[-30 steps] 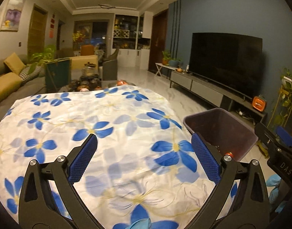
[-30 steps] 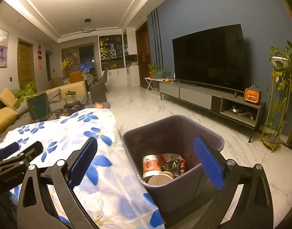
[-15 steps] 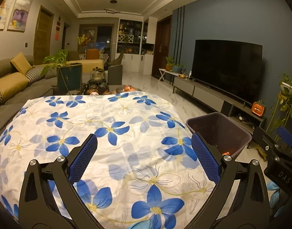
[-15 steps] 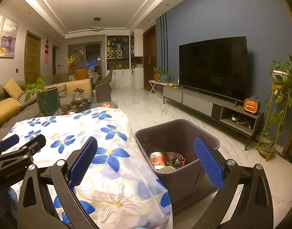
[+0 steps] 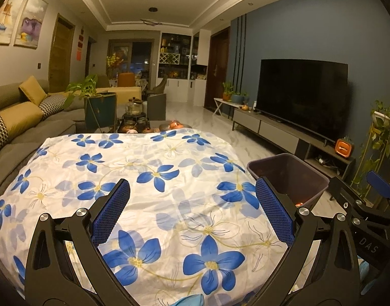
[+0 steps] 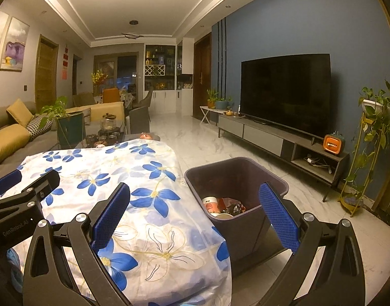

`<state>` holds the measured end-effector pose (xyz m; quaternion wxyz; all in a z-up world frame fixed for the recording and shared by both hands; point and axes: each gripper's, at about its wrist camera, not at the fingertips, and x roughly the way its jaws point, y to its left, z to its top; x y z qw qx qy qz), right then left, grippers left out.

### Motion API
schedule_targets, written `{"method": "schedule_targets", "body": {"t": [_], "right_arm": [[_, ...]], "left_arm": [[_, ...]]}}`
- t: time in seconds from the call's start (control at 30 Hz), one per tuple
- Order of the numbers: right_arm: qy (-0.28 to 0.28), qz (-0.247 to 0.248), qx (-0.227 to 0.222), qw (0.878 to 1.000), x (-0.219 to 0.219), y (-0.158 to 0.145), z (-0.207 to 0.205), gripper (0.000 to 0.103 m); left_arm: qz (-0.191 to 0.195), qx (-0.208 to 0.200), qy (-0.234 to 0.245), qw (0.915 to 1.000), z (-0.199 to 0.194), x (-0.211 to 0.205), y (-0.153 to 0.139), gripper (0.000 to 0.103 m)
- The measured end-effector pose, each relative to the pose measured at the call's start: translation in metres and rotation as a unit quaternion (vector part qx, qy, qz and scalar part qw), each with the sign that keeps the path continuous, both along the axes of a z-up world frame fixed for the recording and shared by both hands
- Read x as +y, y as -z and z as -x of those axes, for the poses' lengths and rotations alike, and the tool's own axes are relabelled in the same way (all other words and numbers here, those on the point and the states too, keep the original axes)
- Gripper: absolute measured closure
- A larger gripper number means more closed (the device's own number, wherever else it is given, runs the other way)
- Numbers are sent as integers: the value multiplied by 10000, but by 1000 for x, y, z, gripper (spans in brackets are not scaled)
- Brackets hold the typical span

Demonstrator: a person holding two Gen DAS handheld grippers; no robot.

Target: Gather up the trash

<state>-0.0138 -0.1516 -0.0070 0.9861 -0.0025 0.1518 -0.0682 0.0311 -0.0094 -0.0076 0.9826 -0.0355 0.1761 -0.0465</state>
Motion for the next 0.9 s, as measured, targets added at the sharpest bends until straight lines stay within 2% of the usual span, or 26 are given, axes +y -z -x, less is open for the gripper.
{"method": "schedule_targets", "body": {"t": [0.9], "right_arm": [[7, -60, -62, 10000, 3, -3, 6, 6]], "left_arm": [[-5, -56, -53, 10000, 10, 6, -3, 6]]}}
